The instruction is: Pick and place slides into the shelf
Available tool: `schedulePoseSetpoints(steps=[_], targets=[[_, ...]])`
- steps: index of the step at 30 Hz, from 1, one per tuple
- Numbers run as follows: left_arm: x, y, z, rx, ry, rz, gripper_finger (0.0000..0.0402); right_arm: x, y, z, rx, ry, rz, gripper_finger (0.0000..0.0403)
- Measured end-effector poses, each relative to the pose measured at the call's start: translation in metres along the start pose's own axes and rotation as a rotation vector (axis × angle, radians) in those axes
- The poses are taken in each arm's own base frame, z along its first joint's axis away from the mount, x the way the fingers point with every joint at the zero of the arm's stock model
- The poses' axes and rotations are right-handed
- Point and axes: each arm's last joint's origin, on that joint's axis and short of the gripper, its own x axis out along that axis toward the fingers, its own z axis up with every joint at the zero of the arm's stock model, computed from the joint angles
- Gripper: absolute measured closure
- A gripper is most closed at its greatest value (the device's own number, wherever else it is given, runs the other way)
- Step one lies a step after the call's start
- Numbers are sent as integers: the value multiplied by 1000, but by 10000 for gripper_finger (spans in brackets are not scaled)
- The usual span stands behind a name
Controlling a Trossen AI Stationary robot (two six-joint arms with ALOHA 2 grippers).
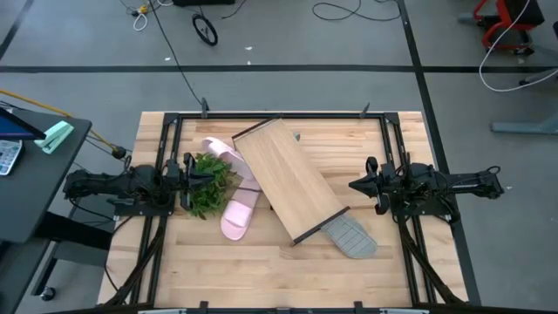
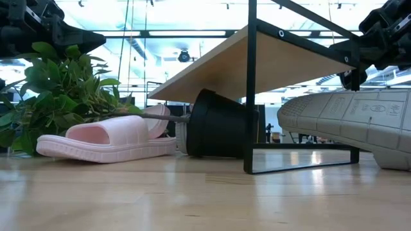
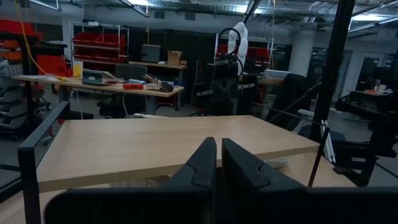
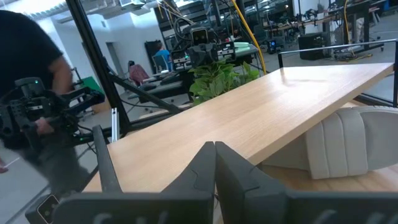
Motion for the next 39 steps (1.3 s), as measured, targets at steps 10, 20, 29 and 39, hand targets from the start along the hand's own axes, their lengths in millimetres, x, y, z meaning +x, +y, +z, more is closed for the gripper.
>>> schedulePoseSetpoints(steps=[10,20,29,39], targets=[[0,0,0,-1,0,0,370,0,0,0,0,0,0,389],[0,0,0,0,0,0,374,0,0,0,0,0,0,389],[0,0,0,0,0,0,378,0,0,0,0,0,0,389],[0,0,0,0,0,0,366,0,0,0,0,0,0,389]])
